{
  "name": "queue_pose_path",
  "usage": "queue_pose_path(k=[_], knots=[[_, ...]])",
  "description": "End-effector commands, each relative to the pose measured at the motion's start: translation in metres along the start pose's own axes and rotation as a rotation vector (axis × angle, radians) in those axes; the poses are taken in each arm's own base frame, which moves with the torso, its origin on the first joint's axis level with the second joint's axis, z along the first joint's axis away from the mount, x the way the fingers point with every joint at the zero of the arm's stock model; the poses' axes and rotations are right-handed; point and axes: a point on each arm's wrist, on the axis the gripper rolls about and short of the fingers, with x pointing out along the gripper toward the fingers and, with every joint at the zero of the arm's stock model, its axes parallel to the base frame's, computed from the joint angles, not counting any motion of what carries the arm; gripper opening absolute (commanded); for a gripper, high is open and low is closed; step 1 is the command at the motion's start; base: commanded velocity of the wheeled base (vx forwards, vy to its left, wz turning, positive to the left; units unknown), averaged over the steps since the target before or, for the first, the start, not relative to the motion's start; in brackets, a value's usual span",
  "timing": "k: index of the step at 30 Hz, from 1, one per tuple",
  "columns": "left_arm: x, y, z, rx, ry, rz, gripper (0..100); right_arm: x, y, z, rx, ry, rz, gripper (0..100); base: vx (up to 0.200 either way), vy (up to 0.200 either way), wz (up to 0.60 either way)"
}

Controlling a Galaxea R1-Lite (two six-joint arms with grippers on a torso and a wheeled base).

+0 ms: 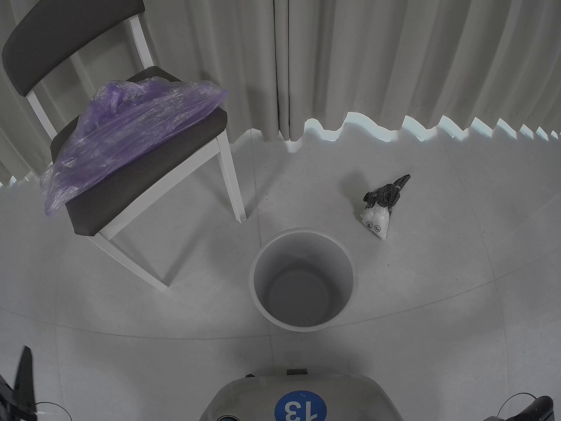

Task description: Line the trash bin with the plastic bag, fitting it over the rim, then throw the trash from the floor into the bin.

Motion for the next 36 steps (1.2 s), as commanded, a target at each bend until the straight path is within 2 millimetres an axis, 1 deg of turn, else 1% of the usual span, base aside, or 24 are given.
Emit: queue_pose_path(k=[1,2,3,4,5,6,9,12,15,18,20,22,25,27,29,34,35,36], knots=[[0.008,-0.003,0.083,0.050,-0.101,-0.035,100,0.031,0.017,0.069,-0.140,0.060,0.082,100,0.000,0.000,0.00],[0.014,-0.002,0.100,0.084,-0.087,-0.027,100,0.049,0.021,0.093,-0.140,0.051,0.082,100,0.000,0.000,0.00],[0.015,-0.002,0.101,0.087,-0.084,-0.025,100,0.050,0.022,0.095,-0.140,0.048,0.084,100,0.000,0.000,0.00],[0.023,-0.001,0.116,0.114,-0.058,-0.005,100,0.067,0.026,0.116,-0.141,0.015,0.086,100,0.000,0.000,0.00],[0.026,0.000,0.119,0.117,-0.050,0.002,100,0.071,0.027,0.121,-0.142,0.002,0.087,100,0.000,0.000,0.00],[0.037,0.001,0.131,0.127,-0.019,0.032,100,0.086,0.030,0.138,-0.146,-0.037,0.095,100,0.000,0.000,0.00],[0.062,0.005,0.147,0.139,0.036,0.088,100,0.109,0.034,0.159,-0.153,-0.082,0.103,100,0.000,0.000,0.00],[0.085,0.010,0.154,0.155,0.086,0.134,100,0.122,0.035,0.168,-0.157,-0.088,0.105,100,0.000,0.000,0.00],[0.106,0.015,0.153,0.191,0.153,0.174,100,0.127,0.035,0.168,-0.154,-0.077,0.103,100,0.000,0.000,0.00],[0.126,0.024,0.145,0.247,0.242,0.237,100,0.127,0.033,0.159,-0.139,-0.047,0.099,100,0.000,0.000,0.00],[0.136,0.031,0.138,0.278,0.297,0.283,100,0.129,0.030,0.148,-0.124,-0.005,0.102,100,0.000,0.000,0.00],[0.143,0.037,0.132,0.309,0.345,0.310,100,0.131,0.030,0.147,-0.118,-0.004,0.110,100,0.000,0.000,0.00],[0.149,0.042,0.126,0.347,0.388,0.326,100,0.133,0.033,0.146,-0.103,0.005,0.144,100,0.000,0.000,0.00],[0.149,0.043,0.125,0.363,0.399,0.335,100,0.133,0.034,0.145,-0.081,0.009,0.158,100,0.000,0.000,0.00],[0.149,0.044,0.118,0.397,0.436,0.346,100,0.132,0.036,0.145,-0.044,0.016,0.182,100,0.000,0.000,0.00],[0.145,0.046,0.088,0.482,0.562,0.327,100,0.137,0.037,0.142,0.004,0.042,0.200,100,0.000,0.000,0.00],[0.145,0.046,0.087,0.485,0.564,0.327,100,0.137,0.037,0.143,0.007,0.042,0.200,100,0.000,0.000,0.00],[0.145,0.048,0.077,0.524,0.615,0.327,100,0.140,0.038,0.143,0.045,0.052,0.207,100,0.000,0.000,0.00]])
